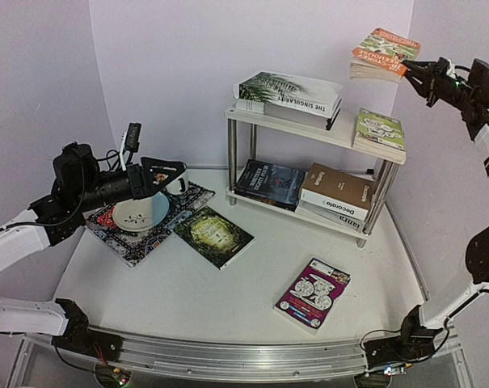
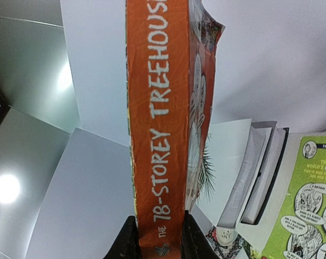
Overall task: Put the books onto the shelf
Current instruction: Place the book on the book pile on the shelf.
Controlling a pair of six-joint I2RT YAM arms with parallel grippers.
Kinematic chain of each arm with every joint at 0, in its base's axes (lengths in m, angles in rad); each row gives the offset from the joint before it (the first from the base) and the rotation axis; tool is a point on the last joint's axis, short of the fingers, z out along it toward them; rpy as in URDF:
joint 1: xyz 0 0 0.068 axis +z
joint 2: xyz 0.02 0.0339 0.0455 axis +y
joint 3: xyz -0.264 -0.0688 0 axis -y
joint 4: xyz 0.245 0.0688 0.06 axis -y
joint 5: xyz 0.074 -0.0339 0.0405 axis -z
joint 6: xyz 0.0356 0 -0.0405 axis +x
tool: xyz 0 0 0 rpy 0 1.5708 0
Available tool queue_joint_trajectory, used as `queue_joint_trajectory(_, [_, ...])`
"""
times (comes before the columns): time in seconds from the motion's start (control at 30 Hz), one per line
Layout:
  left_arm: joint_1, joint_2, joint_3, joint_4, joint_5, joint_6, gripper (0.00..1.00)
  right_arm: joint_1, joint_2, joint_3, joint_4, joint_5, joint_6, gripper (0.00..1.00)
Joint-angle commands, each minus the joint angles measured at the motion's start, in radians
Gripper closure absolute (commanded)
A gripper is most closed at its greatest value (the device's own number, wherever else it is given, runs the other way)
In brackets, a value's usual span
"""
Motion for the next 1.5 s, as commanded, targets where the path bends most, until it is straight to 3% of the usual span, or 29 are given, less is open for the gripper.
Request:
queue_joint_trajectory(0.0, [-0.004, -0.006, 0.0, 0.017, 0.001, 0.011, 0.01, -0.015, -0.08, -0.051, 0.161, -0.094, 0.054, 1.0])
queue_joint_trajectory(0.4, [-0.004, 0.024, 0.018, 0.018, 0.016, 0.01, 0.01, -0.026, -0.167, -0.224, 0.16, -0.185, 0.07, 1.0])
queue_joint_trajectory(0.93, [-0.004, 0.032, 0.026, 0.017, 0.027, 0.005, 0.01, -0.08, -0.201, -0.337, 0.152, -0.307, 0.04, 1.0])
queue_joint_trajectory(1.47, [-0.004, 0.05, 0.031, 0.017, 0.034, 0.012, 0.01, -0.11, -0.224, -0.468, 0.148, -0.335, 0.016, 1.0])
